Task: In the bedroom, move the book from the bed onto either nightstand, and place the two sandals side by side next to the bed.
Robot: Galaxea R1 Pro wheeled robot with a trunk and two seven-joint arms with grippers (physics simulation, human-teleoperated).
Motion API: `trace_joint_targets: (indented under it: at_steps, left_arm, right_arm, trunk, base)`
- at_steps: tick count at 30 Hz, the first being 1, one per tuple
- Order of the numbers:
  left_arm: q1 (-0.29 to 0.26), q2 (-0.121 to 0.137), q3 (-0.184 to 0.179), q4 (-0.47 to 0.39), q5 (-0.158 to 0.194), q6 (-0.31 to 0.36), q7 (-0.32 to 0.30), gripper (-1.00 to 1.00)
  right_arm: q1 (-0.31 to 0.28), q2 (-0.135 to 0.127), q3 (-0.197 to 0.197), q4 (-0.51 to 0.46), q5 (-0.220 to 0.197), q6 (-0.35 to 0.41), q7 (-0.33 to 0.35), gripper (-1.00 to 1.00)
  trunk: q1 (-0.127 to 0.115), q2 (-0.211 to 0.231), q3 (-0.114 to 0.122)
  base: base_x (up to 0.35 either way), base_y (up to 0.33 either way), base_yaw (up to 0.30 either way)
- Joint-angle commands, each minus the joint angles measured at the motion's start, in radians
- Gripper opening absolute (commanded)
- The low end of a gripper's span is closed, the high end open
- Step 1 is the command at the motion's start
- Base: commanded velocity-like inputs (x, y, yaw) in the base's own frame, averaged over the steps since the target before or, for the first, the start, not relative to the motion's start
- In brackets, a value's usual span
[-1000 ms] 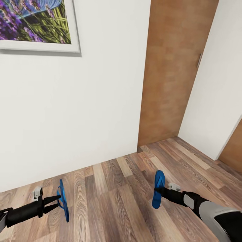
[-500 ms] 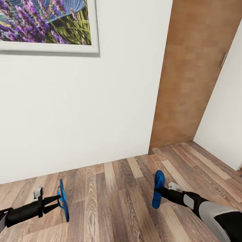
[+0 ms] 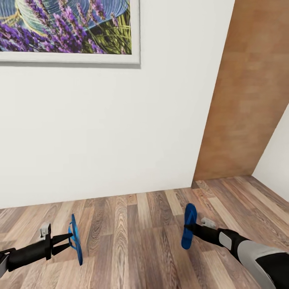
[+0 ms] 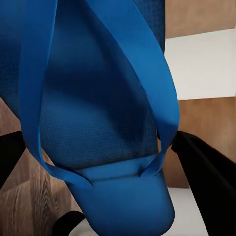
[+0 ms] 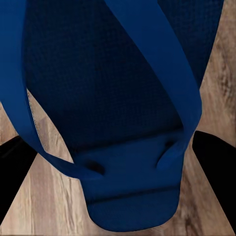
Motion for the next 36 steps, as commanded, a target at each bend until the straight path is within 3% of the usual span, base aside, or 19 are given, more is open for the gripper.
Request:
trace_joint_targets:
  at_steps: [1, 36]
  left_arm:
    - [-0.001, 0.000, 0.001, 0.000, 0.001, 0.011, -0.003, -1.00]
    - [-0.001, 0.001, 0.005, 0.022, 0.004, 0.008, -0.004, -1.00]
  right_arm:
    - [-0.001, 0.000, 0.004, 0.002, -0.013, 0.005, 0.006, -1.00]
    - [-0.001, 0.001, 0.006, 0.002, -0.013, 0.005, 0.006, -1.00]
  trunk:
    - [0.000, 0.000, -0.001]
    - [0.000, 0.000, -0.001]
  base:
    - [0.000, 0.000, 0.259]
    - [0.000, 0.000, 0.259]
